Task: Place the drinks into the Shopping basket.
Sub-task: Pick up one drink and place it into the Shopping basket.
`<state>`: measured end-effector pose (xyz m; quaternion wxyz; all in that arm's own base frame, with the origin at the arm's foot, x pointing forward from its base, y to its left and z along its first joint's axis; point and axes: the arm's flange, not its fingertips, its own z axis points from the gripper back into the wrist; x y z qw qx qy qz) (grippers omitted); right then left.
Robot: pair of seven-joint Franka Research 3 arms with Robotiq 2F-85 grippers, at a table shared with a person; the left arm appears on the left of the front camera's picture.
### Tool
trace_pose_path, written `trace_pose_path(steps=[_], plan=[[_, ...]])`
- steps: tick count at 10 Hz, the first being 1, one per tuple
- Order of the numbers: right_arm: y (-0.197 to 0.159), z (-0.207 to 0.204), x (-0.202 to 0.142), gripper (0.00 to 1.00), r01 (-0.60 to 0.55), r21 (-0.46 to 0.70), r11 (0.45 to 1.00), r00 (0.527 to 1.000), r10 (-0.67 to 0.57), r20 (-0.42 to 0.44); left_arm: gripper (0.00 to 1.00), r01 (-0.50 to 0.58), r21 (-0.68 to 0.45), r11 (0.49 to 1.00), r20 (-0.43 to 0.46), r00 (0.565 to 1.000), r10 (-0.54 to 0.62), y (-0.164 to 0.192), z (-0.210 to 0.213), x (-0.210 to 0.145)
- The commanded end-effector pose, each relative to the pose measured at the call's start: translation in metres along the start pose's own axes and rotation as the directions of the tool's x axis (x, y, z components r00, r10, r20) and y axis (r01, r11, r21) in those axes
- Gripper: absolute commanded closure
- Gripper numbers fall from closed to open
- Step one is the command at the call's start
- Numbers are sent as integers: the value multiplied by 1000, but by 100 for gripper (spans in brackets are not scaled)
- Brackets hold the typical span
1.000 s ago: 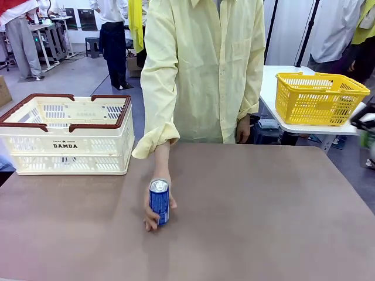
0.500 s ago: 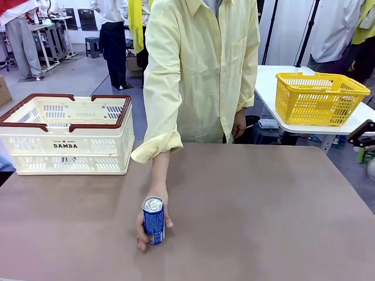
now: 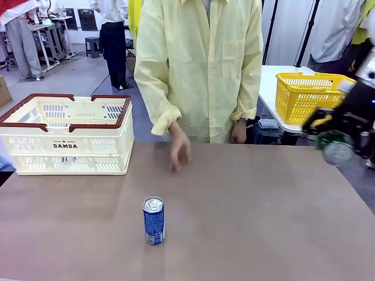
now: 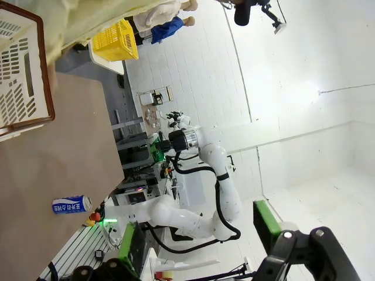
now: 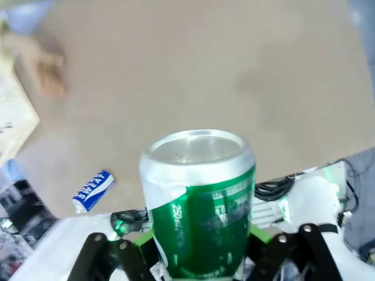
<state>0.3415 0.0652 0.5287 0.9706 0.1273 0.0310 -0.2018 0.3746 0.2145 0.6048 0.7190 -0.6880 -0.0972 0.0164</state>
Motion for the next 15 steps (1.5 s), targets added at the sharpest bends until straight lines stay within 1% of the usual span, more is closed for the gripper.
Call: trace_pose_path(steps=[1,2,3,4,5,6,7,8,9,10,11,12,13,14,15], plan=[[69,-9,3,100,-78,-69,995,997,79,16,0,2,11,1000,-2,1000,-2,0,-1,-4],[110,-22,-6,100,-136,-95,986,991,136,1,0,2,11,1000,-2,1000,-2,0,-1,-4],[153,-38,-19,100,-158,-118,980,987,159,-3,0,2,11,1000,-2,1000,-2,0,-1,-4],[197,-59,-35,100,-134,-139,981,990,138,16,0,2,11,1000,-2,1000,-2,0,-1,-4],[231,-78,-45,100,-143,-145,979,989,148,27,0,2,11,1000,-2,1000,-2,0,-1,-4],[261,-99,-46,100,-186,-153,970,981,191,19,0,2,11,1000,-2,1000,-2,0,-1,-4],[283,-119,-41,100,-221,-173,960,974,225,4,0,2,11,1000,-2,1000,-2,0,-1,-4],[291,-132,-35,100,-235,-189,953,971,237,-13,0,2,11,1000,-2,1000,-2,0,-1,-4],[278,-119,-44,100,-352,-205,913,936,345,-72,0,2,11,1000,-2,1000,-2,0,-1,-4],[273,-136,-56,100,-245,-159,956,969,245,-21,0,2,11,1000,-2,1000,-2,0,-1,-4],[273,-136,-56,100,-245,-159,956,969,245,-21,0,2,11,1000,-2,1000,-2,0,-1,-4],[278,-149,-43,100,-279,-182,943,960,274,-52,0,2,11,1000,-2,1000,-2,0,-1,-4],[282,-175,-25,100,-315,-162,935,949,312,-42,0,2,11,1000,-2,1000,-2,0,-1,-4],[285,-201,-11,100,-318,-134,938,948,317,-32,0,2,11,1000,-2,1000,-2,0,-1,-4],[286,-226,-4,100,-319,-161,934,946,324,0,0,2,11,1000,-2,1000,-2,0,-1,-4]])
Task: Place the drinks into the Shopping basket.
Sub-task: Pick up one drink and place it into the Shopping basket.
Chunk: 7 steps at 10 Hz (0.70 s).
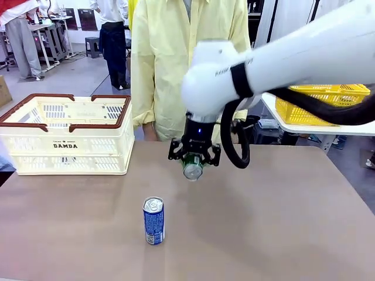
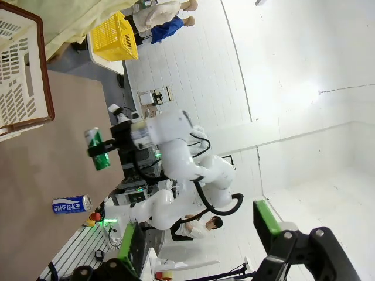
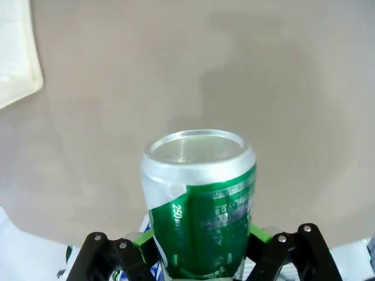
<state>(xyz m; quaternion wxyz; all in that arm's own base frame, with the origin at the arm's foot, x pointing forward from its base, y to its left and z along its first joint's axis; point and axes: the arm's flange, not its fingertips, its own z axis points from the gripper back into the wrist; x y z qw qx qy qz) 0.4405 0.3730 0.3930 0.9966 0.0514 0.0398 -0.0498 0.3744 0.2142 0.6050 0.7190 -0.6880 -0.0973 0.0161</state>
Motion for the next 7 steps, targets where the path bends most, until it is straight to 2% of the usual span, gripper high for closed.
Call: trace_pose_path(steps=[1,4,7], plan=[[3,-37,17,100,-52,-4,999,995,52,82,0,1,11,1000,-2,1000,-1,0,-1,-4],[-7,-94,25,100,-38,14,999,998,38,48,0,1,11,1000,-2,1000,-1,0,-1,-4],[-10,-99,23,100,-73,22,997,996,71,55,0,1,11,1000,-2,1000,-1,0,-1,-4]])
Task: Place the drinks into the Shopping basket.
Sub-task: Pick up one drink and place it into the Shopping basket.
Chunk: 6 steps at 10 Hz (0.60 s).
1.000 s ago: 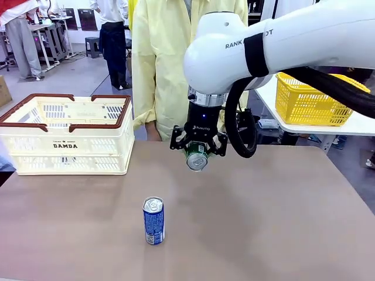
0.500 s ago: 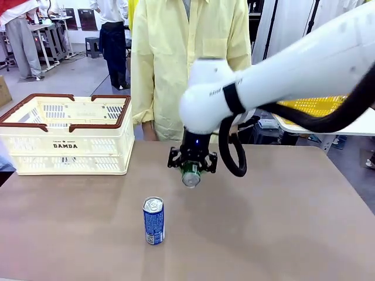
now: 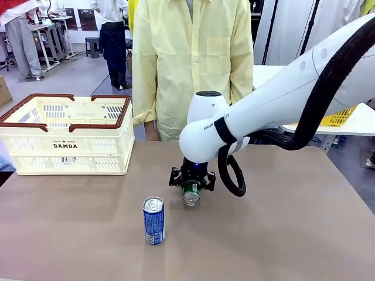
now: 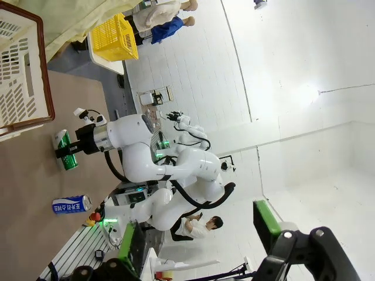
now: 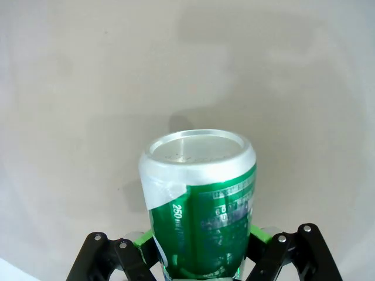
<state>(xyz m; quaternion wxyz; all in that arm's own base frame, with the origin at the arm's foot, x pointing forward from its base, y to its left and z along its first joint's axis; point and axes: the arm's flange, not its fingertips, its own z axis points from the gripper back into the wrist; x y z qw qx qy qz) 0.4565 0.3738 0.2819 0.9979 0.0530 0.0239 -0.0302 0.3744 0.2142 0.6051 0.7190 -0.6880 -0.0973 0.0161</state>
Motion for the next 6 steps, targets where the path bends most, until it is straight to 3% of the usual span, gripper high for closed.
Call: trace_pose_path(steps=[1,2,3,4,5,6], plan=[[-2,7,-1,100,-29,2,1000,999,29,25,0,1,11,1000,-2,1000,-1,0,-1,-4],[-1,3,0,100,-32,-10,999,999,32,26,0,1,11,1000,-2,1000,-1,0,-1,-4],[-1,1,0,85,-30,-10,999,999,30,24,0,1,11,1000,-2,1000,-1,0,-1,-4],[-2,-1,1,28,-36,-19,999,999,36,29,0,1,11,1000,-2,1000,-1,0,-1,-4],[-2,1,1,0,-39,-26,999,999,40,35,0,1,11,1000,-2,1000,-1,0,-1,-4],[-3,1,1,0,-39,-29,999,999,40,36,0,1,11,1000,-2,1000,-1,0,-1,-4]])
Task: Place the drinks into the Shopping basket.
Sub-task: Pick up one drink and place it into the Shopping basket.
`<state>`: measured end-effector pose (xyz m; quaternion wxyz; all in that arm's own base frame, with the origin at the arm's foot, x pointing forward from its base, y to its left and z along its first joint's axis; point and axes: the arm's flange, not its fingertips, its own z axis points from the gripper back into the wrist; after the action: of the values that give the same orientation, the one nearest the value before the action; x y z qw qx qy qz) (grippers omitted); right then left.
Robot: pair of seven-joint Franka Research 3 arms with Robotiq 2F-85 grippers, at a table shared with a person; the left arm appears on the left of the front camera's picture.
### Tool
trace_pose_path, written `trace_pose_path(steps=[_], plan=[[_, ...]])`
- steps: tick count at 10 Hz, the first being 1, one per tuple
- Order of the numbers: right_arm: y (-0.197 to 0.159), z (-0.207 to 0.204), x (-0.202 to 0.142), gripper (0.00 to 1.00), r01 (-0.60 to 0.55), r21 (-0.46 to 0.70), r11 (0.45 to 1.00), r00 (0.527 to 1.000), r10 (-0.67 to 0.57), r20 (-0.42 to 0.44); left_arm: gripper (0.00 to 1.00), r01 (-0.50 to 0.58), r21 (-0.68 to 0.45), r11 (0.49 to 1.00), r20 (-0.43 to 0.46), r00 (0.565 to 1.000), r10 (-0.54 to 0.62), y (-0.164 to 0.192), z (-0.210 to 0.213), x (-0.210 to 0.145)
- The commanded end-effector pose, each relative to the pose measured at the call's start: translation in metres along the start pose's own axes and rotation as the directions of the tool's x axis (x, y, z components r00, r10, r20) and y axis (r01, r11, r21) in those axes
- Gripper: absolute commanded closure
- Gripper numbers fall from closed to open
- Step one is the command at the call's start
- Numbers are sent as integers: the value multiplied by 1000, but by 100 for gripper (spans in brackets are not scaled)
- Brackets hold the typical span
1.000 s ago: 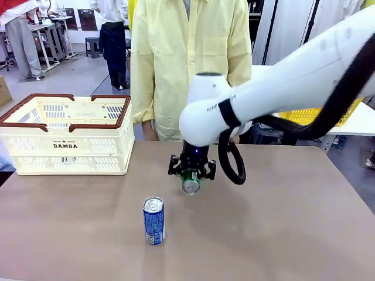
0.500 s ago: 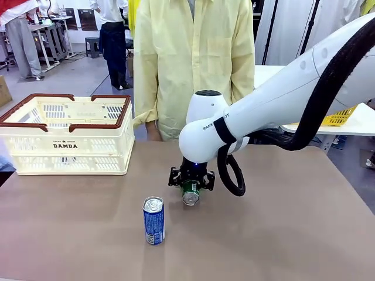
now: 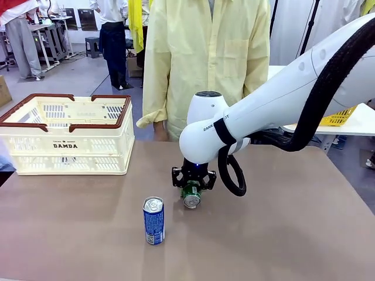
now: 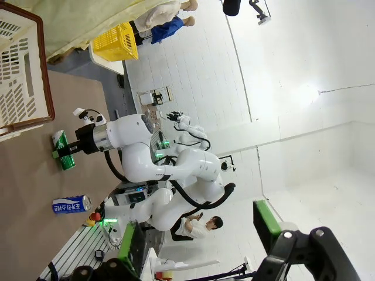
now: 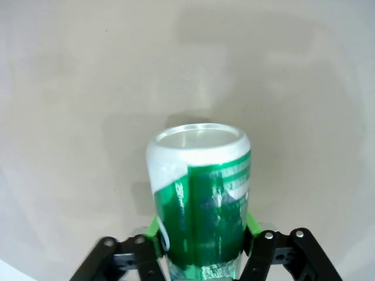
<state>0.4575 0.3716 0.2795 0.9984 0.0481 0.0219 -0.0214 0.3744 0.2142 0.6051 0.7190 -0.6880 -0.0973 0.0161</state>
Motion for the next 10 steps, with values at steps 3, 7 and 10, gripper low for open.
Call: trace_pose_path(steps=[3,7,10], plan=[[-1,4,0,0,-25,-32,999,999,26,30,0,1,11,1000,-2,1000,-1,0,-1,-4],[-1,4,0,0,-26,-31,999,999,27,23,0,1,11,1000,-2,1000,-1,0,-1,-4],[-4,17,0,0,-26,-21,999,999,27,36,0,1,11,1000,-2,1000,-1,0,-1,-4]])
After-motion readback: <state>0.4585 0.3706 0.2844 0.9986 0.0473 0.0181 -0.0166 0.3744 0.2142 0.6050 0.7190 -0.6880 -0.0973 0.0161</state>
